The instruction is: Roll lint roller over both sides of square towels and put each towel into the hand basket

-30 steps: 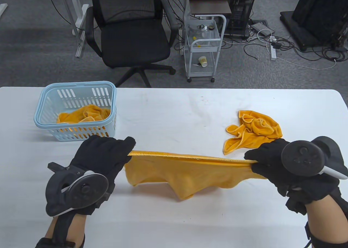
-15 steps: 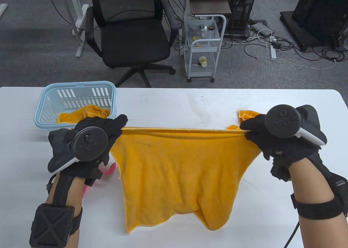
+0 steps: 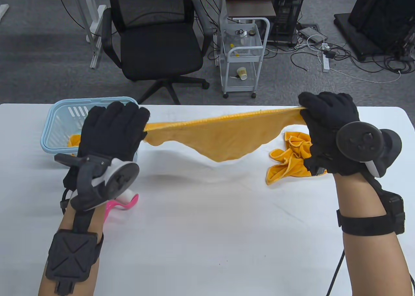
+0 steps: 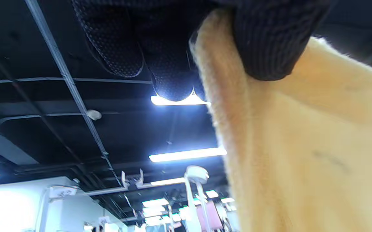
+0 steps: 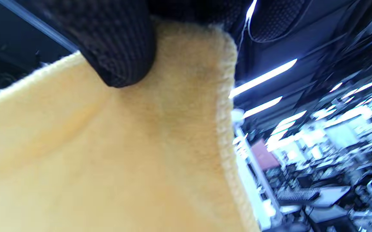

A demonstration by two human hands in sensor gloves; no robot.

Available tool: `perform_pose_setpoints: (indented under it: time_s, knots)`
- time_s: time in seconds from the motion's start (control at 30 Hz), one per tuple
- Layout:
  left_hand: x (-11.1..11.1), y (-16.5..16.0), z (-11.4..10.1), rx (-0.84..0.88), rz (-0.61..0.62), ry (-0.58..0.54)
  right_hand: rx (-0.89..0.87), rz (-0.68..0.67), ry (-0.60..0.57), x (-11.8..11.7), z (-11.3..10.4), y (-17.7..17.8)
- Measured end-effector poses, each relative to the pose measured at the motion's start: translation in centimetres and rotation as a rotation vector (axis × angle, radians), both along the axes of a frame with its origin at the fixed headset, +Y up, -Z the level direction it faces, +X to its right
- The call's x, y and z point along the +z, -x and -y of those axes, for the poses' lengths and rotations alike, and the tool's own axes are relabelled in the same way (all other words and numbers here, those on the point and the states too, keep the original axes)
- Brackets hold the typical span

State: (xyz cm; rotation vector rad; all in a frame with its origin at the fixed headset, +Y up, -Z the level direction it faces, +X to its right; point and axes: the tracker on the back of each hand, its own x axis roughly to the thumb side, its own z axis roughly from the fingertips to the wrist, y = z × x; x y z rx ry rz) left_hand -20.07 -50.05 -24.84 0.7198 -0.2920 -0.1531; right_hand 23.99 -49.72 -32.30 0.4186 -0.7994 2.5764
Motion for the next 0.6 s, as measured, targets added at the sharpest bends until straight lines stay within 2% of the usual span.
perform_pose_setpoints:
  time_s: [0.07, 0.13, 0.17, 0.2, 0.27, 0.3, 0.33, 0.37, 0.43, 0.5, 0.6]
  knots:
    - [0.4, -0.7, 3.7, -0.057, 0.055, 0.132, 0.067, -0.025, 0.037, 0.4, 2.8, 0.2]
    - [1.0, -1.5, 8.2, -0.143, 0.066, 0.257, 0.156, -0.050, 0.116, 0.9, 6.9, 0.6]
    - [1.4, -2.1, 11.1, -0.199, 0.079, 0.330, 0.223, -0.096, 0.195, 1.4, 10.1, 1.0]
    - [1.6, -2.4, 12.6, -0.225, 0.079, 0.364, 0.237, -0.103, 0.214, 1.5, 11.0, 1.1]
    - [2.2, -3.4, 17.6, -0.321, 0.088, 0.496, 0.388, -0.161, 0.359, 2.5, 16.3, 2.1]
    - [2.3, -3.6, 19.0, -0.344, 0.094, 0.534, 0.416, -0.171, 0.379, 2.7, 17.4, 2.3]
    - [2.5, -4.1, 21.1, -0.376, 0.107, 0.604, 0.474, -0.181, 0.423, 3.2, 19.9, 2.7]
    - [2.7, -4.4, 22.6, -0.408, 0.117, 0.669, 0.501, -0.194, 0.453, 3.5, 21.2, 2.9]
    - [3.2, -4.9, 24.6, -0.423, 0.148, 0.771, 0.545, -0.236, 0.537, 4.2, 23.9, 3.4]
    - [3.8, -5.3, 25.8, -0.472, 0.142, 0.895, 0.574, -0.275, 0.618, 4.8, 25.6, 3.6]
    - [4.5, -5.4, 26.4, -0.489, 0.153, 0.976, 0.624, -0.331, 0.736, 5.6, 26.8, 3.6]
